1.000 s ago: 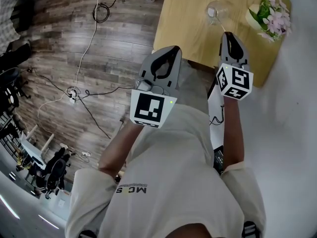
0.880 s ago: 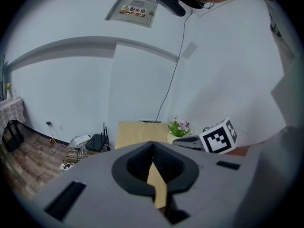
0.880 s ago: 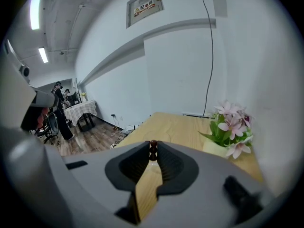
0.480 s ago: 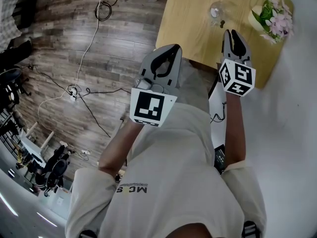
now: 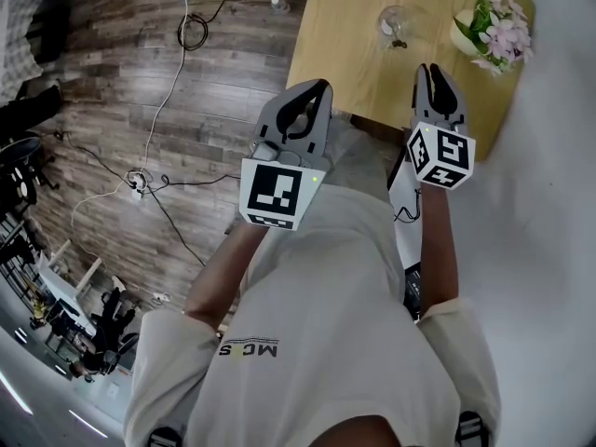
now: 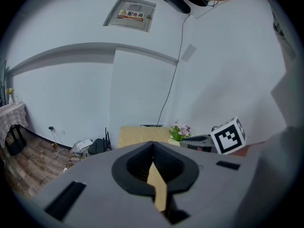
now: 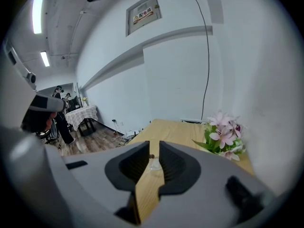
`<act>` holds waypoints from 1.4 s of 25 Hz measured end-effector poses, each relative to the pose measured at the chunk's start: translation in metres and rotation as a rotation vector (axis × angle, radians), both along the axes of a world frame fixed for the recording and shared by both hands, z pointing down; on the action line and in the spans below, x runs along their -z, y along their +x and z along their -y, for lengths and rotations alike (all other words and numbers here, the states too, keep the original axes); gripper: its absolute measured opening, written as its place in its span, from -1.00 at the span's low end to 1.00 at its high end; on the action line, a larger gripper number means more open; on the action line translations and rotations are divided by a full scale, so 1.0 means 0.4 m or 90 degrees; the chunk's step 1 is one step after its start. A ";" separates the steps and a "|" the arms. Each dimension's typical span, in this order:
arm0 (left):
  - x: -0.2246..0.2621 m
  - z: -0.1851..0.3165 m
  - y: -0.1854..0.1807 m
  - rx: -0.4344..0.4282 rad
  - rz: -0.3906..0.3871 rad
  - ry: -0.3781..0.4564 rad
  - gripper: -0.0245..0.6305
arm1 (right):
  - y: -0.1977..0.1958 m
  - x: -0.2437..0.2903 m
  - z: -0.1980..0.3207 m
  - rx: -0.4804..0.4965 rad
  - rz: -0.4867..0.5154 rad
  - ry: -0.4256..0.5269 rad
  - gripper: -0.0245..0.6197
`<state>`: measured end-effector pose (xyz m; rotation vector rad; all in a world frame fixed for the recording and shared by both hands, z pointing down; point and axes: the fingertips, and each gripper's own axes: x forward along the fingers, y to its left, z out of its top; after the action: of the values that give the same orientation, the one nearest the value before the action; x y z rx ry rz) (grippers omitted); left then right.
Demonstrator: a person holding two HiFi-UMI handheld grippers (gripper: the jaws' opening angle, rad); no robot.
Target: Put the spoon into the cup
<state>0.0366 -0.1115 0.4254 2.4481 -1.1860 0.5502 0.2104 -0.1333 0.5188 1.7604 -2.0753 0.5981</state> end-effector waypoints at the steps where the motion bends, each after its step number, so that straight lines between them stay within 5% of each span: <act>1: 0.006 0.000 0.002 0.001 -0.001 0.002 -0.89 | 0.005 0.008 -0.005 -0.001 0.000 0.003 -0.73; 25: 0.230 -0.032 0.043 0.004 -0.062 0.077 -0.89 | 0.021 0.379 -0.110 0.076 -0.025 0.132 -0.77; 35: 0.273 -0.032 0.059 -0.003 -0.074 0.106 -0.89 | 0.030 0.433 -0.149 0.078 0.017 0.150 -0.77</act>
<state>0.0602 -0.0985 0.3163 2.5818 -1.2226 0.3170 0.2224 -0.0736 0.3456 1.7379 -2.3322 0.3562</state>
